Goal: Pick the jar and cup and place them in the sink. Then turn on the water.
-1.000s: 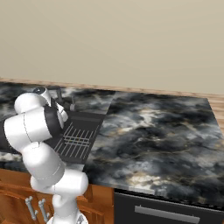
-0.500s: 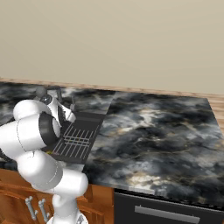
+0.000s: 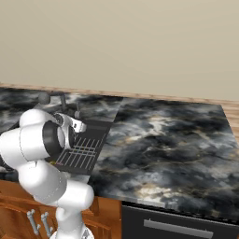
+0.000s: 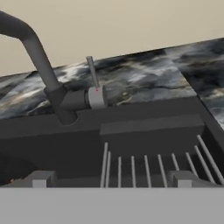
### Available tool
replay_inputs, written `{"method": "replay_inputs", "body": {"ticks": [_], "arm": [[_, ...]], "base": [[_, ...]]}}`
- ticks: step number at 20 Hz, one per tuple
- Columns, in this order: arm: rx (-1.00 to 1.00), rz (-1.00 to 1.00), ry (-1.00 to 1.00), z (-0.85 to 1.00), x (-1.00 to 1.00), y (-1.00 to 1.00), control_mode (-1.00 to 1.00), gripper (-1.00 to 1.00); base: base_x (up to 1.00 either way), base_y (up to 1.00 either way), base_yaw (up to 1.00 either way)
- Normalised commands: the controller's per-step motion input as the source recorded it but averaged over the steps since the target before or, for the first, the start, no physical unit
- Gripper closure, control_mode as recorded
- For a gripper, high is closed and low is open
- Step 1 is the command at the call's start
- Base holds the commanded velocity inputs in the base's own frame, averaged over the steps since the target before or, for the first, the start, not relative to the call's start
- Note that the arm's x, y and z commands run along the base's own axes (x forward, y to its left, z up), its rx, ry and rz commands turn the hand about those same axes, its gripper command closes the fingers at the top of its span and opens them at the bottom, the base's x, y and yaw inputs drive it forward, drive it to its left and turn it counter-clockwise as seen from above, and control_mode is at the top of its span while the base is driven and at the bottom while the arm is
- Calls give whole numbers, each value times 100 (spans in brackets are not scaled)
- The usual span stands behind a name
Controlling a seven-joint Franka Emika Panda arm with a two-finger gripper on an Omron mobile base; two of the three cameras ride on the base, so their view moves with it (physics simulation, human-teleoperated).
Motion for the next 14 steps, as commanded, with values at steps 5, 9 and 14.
{"method": "replay_inputs", "body": {"ticks": [5, 9, 14], "arm": [[0, 10, -20, 8, 0, -22, -100, -100], [0, 6, -13, 27, 0, -22, -100, -100], [0, 0, -5, 45, 0, -10, -100, -100]], "base": [[0, 0, 0], [0, 0, 0], [0, 0, 0]]}}
